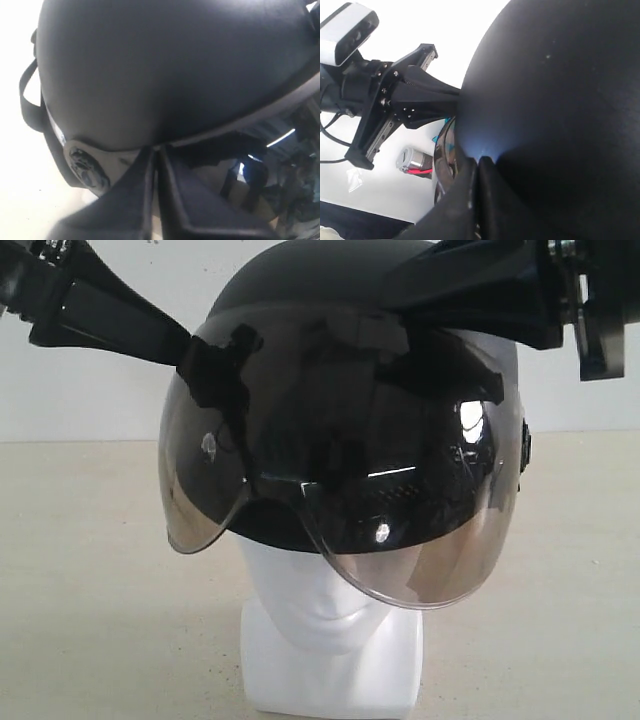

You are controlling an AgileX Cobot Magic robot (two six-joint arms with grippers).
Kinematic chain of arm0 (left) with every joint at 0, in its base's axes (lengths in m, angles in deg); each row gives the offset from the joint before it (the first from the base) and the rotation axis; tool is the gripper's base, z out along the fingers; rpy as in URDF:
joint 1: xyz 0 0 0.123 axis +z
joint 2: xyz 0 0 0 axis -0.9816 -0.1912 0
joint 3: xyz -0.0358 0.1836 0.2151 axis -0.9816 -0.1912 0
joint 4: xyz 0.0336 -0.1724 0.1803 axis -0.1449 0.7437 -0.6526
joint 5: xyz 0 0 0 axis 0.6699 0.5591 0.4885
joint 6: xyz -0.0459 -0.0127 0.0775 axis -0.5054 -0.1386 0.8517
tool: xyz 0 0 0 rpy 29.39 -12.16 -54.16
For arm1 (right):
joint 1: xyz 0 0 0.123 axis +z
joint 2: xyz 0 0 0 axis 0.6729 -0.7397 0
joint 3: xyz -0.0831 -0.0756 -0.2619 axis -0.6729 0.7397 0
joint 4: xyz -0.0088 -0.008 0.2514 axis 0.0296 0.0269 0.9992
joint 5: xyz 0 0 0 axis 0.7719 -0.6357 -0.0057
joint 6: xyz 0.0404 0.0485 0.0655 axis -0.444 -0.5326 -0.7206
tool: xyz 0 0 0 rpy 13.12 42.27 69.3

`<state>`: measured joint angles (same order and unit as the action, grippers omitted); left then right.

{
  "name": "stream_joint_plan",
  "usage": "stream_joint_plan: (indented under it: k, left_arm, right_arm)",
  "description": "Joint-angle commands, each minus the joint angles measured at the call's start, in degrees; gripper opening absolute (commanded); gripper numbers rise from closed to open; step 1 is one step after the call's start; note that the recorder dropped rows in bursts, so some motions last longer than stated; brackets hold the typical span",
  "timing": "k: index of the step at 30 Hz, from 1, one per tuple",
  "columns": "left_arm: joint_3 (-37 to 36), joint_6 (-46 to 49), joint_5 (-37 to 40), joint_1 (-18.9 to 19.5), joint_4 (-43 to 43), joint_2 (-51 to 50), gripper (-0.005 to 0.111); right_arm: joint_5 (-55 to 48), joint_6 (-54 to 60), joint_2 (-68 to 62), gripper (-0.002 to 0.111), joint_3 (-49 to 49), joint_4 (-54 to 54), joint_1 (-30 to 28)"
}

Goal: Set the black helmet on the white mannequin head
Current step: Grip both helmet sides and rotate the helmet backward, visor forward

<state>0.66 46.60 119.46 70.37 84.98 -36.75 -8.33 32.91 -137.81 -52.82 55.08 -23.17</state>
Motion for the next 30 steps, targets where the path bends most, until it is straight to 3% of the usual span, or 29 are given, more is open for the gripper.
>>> stream_joint_plan:
  k: [1, 30]
  left_arm:
    - [-2.7, 0.3, 4.7, -1.9, 4.4, -1.5, 0.004]
    - [-7.3, 0.7, 4.7, -1.9, 4.2, 1.8, 0.004]
  right_arm:
    - [-1.8, -1.5, -0.9, 0.0, 1.0, -7.9, 1.6]
    - [-2.3, -12.3, -0.9, 0.0, 1.0, -22.5, 4.9]
